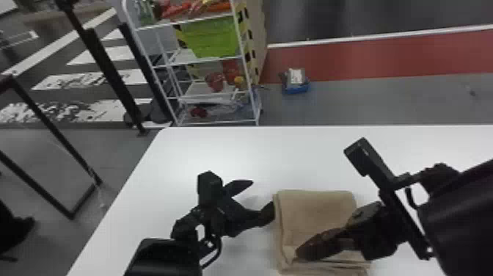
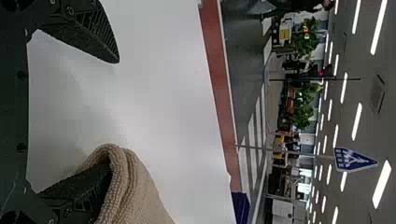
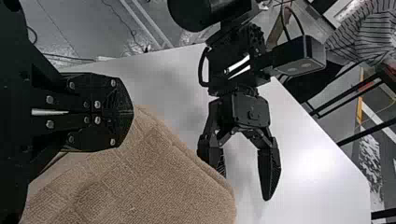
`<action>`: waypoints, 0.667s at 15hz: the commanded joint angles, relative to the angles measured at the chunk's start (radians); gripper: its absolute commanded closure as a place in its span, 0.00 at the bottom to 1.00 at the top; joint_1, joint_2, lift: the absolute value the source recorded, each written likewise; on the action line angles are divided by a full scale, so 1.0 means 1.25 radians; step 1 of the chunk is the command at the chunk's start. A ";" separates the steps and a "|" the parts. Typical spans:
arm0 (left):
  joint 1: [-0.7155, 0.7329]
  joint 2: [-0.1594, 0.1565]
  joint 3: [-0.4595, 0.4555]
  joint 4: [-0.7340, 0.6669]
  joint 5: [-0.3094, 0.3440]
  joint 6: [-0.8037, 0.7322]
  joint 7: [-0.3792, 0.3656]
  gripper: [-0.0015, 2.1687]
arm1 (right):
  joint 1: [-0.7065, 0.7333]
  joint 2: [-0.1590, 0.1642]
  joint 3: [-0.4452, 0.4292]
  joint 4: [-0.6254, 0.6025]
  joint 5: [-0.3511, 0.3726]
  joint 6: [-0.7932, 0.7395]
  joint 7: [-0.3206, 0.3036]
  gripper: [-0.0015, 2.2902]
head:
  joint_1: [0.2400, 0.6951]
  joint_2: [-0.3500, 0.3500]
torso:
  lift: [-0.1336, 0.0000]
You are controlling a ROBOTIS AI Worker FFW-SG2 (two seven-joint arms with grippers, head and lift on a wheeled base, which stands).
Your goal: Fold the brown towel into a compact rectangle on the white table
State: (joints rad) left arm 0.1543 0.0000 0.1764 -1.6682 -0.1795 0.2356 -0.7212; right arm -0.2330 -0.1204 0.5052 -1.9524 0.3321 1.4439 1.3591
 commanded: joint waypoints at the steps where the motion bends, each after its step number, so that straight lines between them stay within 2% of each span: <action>1: 0.002 -0.002 0.000 -0.001 0.000 0.000 -0.001 0.06 | 0.001 0.020 0.006 0.050 0.008 -0.051 0.006 0.99 | 1.00 0.93 | 0.07; 6: 0.004 -0.002 0.002 -0.003 -0.004 -0.015 -0.013 0.06 | 0.000 0.026 0.018 0.083 0.019 -0.063 0.006 0.99 | 1.00 0.96 | 0.07; 8: 0.003 -0.002 0.006 -0.007 -0.059 -0.027 -0.042 0.06 | 0.002 0.024 0.018 0.083 0.024 -0.063 0.006 0.99 | 1.00 0.95 | 0.07; 10: -0.006 -0.002 0.023 -0.015 -0.093 -0.027 -0.100 0.06 | 0.007 0.021 0.018 0.083 0.025 -0.063 0.006 0.99 | 1.00 0.95 | 0.07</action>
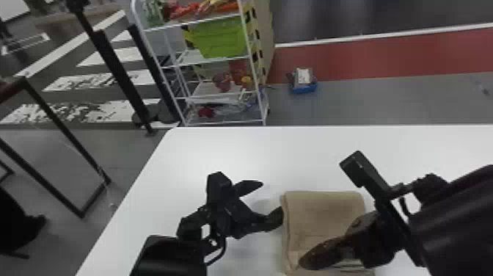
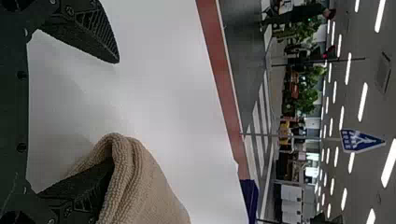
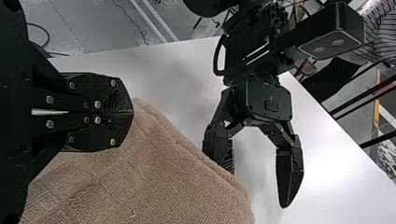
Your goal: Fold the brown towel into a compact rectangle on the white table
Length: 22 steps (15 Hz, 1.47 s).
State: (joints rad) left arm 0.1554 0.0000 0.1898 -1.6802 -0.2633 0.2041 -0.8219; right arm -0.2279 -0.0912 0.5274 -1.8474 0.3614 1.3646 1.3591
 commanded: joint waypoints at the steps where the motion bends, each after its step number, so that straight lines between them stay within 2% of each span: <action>1: -0.010 -0.002 0.015 -0.012 -0.051 0.001 -0.032 0.06 | 0.006 -0.002 0.000 0.000 0.003 0.000 0.006 0.99 | 1.00 0.95 | 0.07; 3: -0.014 -0.002 0.022 -0.019 -0.132 -0.002 -0.043 0.06 | 0.009 -0.002 -0.001 0.000 0.004 0.000 0.006 0.99 | 1.00 0.96 | 0.07; 4: -0.018 -0.002 0.026 -0.023 -0.148 -0.002 -0.043 0.06 | 0.011 -0.002 -0.001 0.000 0.005 -0.002 0.006 0.99 | 1.00 0.97 | 0.07; 7: -0.029 -0.002 0.058 -0.024 -0.154 0.003 -0.038 0.06 | 0.012 -0.001 -0.015 -0.003 -0.001 -0.002 0.006 0.99 | 1.00 0.99 | 0.07; 12: -0.038 -0.002 0.100 -0.035 -0.155 0.010 -0.043 0.06 | 0.013 0.001 -0.096 -0.044 -0.035 0.007 0.006 0.99 | 1.00 1.00 | 0.07; 14: -0.041 -0.002 0.122 -0.035 -0.151 0.010 -0.051 0.06 | 0.012 0.003 -0.143 -0.044 -0.074 0.010 0.006 0.99 | 1.00 1.00 | 0.07; 16: -0.041 -0.002 0.127 -0.034 -0.151 0.010 -0.051 0.06 | 0.017 0.002 -0.153 -0.044 -0.083 0.002 0.004 0.99 | 1.00 1.00 | 0.07; 19: -0.031 -0.002 0.150 -0.039 -0.120 -0.014 -0.014 0.06 | 0.022 0.003 -0.179 -0.020 -0.056 -0.081 -0.070 0.99 | 1.00 1.00 | 0.07; 20: -0.026 -0.002 0.160 -0.041 -0.093 -0.014 0.005 0.06 | 0.018 0.003 -0.186 0.003 -0.047 -0.108 -0.090 0.99 | 1.00 1.00 | 0.07; 22: -0.020 -0.002 0.186 -0.041 0.004 -0.017 0.019 0.06 | 0.007 0.004 -0.201 0.049 -0.039 -0.142 -0.119 0.99 | 1.00 1.00 | 0.07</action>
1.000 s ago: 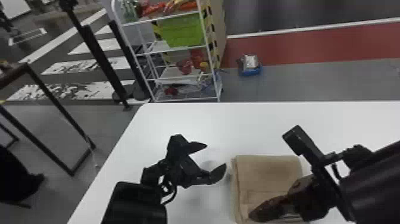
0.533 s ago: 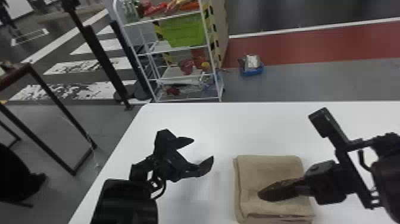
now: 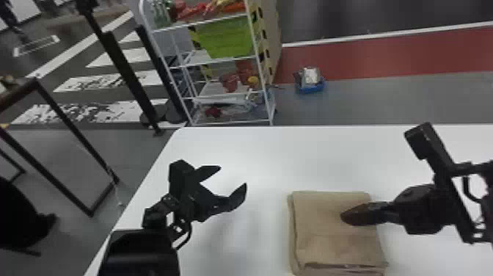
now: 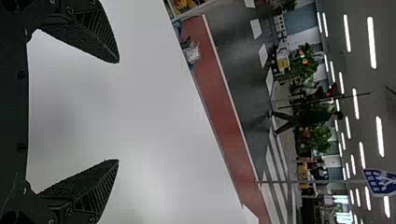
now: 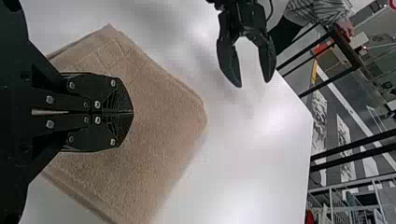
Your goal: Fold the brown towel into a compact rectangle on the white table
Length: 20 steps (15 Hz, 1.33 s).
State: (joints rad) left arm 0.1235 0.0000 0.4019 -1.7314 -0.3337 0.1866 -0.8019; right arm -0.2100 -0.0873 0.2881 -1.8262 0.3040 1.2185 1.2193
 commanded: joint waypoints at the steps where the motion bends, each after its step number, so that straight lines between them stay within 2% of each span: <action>1: 0.010 -0.002 0.021 0.001 0.084 -0.007 0.005 0.06 | -0.017 0.001 -0.011 0.059 0.010 -0.033 -0.026 0.99 | 1.00 1.00 | 0.07; 4: 0.018 -0.002 0.023 0.005 0.085 -0.020 0.003 0.06 | -0.039 0.004 -0.001 0.129 0.037 -0.070 -0.039 0.99 | 1.00 0.98 | 0.07; 7: 0.019 -0.002 0.027 0.007 0.085 -0.020 0.003 0.06 | -0.038 0.004 -0.005 0.137 0.037 -0.087 -0.040 0.99 | 1.00 0.97 | 0.07; 10: 0.019 -0.002 0.026 0.007 0.085 -0.020 0.002 0.06 | -0.021 0.004 -0.024 0.042 -0.032 -0.030 -0.033 0.99 | 1.00 0.97 | 0.07; 13: 0.030 -0.002 0.029 0.005 0.109 -0.039 0.003 0.06 | 0.011 0.007 -0.016 -0.042 -0.058 0.016 -0.031 0.99 | 1.00 0.99 | 0.07; 14: 0.034 -0.002 0.036 0.005 0.149 -0.047 0.003 0.06 | 0.021 0.026 -0.022 -0.044 -0.058 -0.008 -0.046 0.99 | 1.00 1.00 | 0.07; 15: 0.040 -0.002 0.038 0.002 0.191 -0.059 0.008 0.06 | 0.031 0.045 -0.037 -0.042 -0.058 -0.043 -0.089 0.99 | 1.00 1.00 | 0.07; 16: 0.056 -0.002 0.038 -0.004 0.229 -0.086 0.033 0.06 | 0.055 0.064 -0.051 -0.042 -0.054 -0.116 -0.168 0.96 | 1.00 1.00 | 0.07; 17: 0.073 -0.002 0.034 -0.019 0.256 -0.093 0.065 0.06 | 0.080 0.071 -0.070 -0.042 -0.055 -0.173 -0.233 0.88 | 1.00 1.00 | 0.07; 19: 0.105 -0.002 0.036 -0.045 0.326 -0.118 0.113 0.06 | 0.141 0.071 -0.113 -0.042 -0.052 -0.335 -0.355 0.53 | 1.00 1.00 | 0.07; 20: 0.122 -0.002 0.037 -0.056 0.361 -0.135 0.125 0.06 | 0.174 0.071 -0.126 -0.042 -0.048 -0.411 -0.410 0.30 | 1.00 0.98 | 0.07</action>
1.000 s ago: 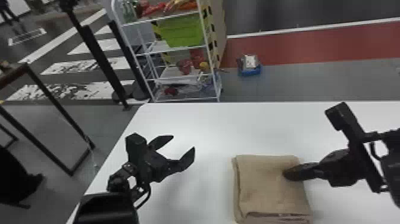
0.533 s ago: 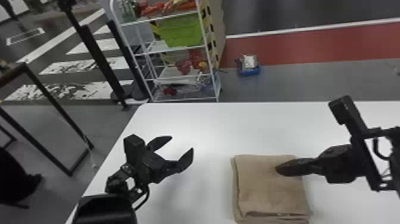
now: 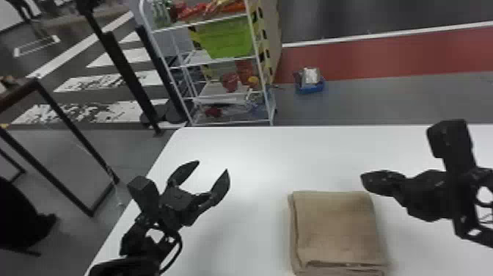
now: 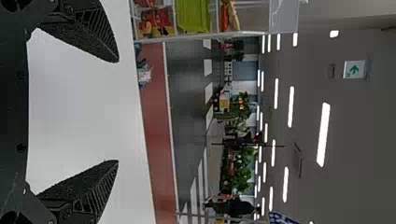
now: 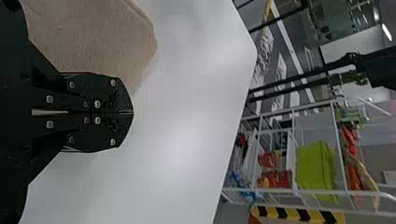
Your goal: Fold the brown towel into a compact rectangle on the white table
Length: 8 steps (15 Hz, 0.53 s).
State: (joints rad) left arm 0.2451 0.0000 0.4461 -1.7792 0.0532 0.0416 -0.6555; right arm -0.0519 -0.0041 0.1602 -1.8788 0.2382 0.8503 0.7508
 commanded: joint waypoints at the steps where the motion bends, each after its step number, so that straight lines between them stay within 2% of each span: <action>1: 0.051 -0.002 0.000 -0.028 0.088 -0.068 0.036 0.06 | 0.086 0.004 -0.034 0.000 0.011 -0.212 -0.086 0.10 | 1.00 0.96 | 0.07; 2: 0.075 -0.002 -0.001 -0.039 0.099 -0.120 0.058 0.06 | 0.121 0.004 -0.051 0.000 0.001 -0.293 -0.112 0.05 | 1.00 0.94 | 0.07; 3: 0.097 -0.002 -0.005 -0.054 0.099 -0.137 0.070 0.06 | 0.156 0.004 -0.064 0.001 -0.016 -0.372 -0.134 0.05 | 1.00 0.94 | 0.07; 5: 0.138 -0.002 -0.022 -0.071 0.097 -0.147 0.111 0.06 | 0.211 0.004 -0.097 0.019 -0.079 -0.546 -0.148 0.05 | 1.00 0.94 | 0.07; 8: 0.173 -0.002 -0.040 -0.073 0.090 -0.095 0.150 0.06 | 0.280 0.004 -0.160 0.034 -0.139 -0.632 -0.171 0.05 | 1.00 0.93 | 0.07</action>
State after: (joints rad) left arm 0.4404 0.0000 0.4065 -1.8685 0.1706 -0.1196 -0.4706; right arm 0.2559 -0.0030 0.0026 -1.8443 0.1076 0.1055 0.5385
